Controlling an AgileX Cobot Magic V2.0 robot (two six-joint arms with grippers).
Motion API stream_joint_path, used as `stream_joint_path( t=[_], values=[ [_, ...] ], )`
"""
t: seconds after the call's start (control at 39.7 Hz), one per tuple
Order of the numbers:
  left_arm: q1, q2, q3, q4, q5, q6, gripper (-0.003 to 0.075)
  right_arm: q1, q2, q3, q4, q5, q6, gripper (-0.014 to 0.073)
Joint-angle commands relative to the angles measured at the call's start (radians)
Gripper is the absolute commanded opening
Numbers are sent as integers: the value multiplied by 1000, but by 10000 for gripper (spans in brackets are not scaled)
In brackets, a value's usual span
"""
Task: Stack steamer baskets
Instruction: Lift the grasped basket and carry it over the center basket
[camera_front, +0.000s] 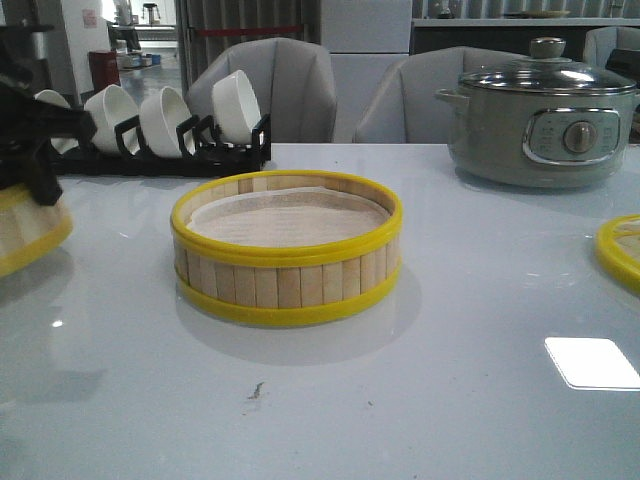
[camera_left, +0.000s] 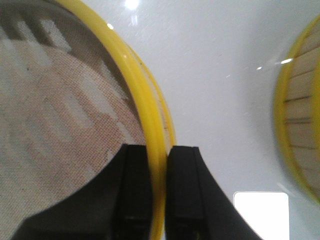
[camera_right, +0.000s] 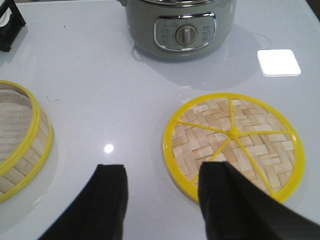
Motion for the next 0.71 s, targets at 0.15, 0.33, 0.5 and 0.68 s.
stream_joint_path(
  t=[0.15, 0.33, 0.5, 0.68],
  values=[
    [-170, -53, -241, 0, 40, 9, 87, -1, -2, -39, -1, -84, -1, 435],
    [-312, -28, -330, 7, 55, 9, 87, -1, -2, -39, -1, -84, -1, 435],
    [-436, 54, -387, 7, 78, 9, 88, -1, 0, -39, -1, -84, -1, 435],
    [-523, 135, -443, 7, 84, 9, 87, -1, 0, -39, -1, -84, -1, 435]
  ],
)
